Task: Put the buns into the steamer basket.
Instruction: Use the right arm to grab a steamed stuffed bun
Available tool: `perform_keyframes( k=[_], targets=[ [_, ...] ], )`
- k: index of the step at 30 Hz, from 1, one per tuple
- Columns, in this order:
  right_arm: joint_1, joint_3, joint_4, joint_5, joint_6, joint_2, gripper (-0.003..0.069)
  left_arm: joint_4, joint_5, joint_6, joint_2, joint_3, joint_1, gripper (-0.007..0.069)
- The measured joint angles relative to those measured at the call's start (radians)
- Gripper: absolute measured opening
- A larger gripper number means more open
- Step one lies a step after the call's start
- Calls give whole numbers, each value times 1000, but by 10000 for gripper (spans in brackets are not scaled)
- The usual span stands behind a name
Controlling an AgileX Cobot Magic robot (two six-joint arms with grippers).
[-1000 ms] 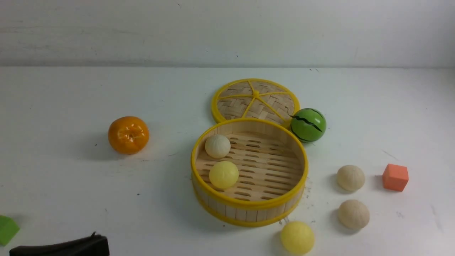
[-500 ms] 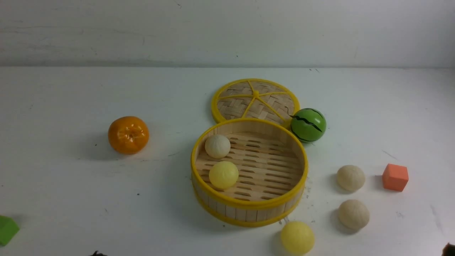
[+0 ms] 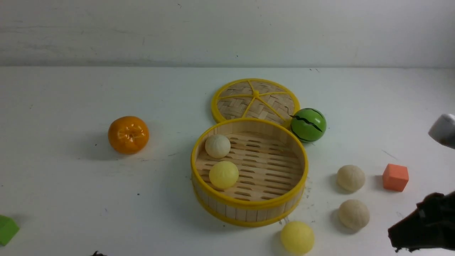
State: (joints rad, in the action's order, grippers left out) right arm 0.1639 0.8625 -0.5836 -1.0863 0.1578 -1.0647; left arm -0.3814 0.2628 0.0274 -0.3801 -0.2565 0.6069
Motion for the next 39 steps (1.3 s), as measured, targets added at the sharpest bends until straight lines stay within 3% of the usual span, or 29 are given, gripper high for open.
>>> perform_keyframes(
  k=[4, 8, 11, 15, 39],
  targets=[
    [147, 69, 85, 47, -85, -100, 216, 0, 0, 0, 0, 0, 0, -14],
    [376, 163, 303, 52, -210, -285, 216, 0, 0, 0, 0, 2, 0, -14],
    [443, 210, 421, 54, -275, -396, 218, 0, 0, 0, 0, 3, 0, -14],
    [436, 256, 479, 84, -325, -512, 228, 0, 0, 0, 0, 5, 0, -13],
    [413, 329, 462, 257, -319, -760, 242, 0, 0, 0, 0, 5, 0, -2]
  ],
)
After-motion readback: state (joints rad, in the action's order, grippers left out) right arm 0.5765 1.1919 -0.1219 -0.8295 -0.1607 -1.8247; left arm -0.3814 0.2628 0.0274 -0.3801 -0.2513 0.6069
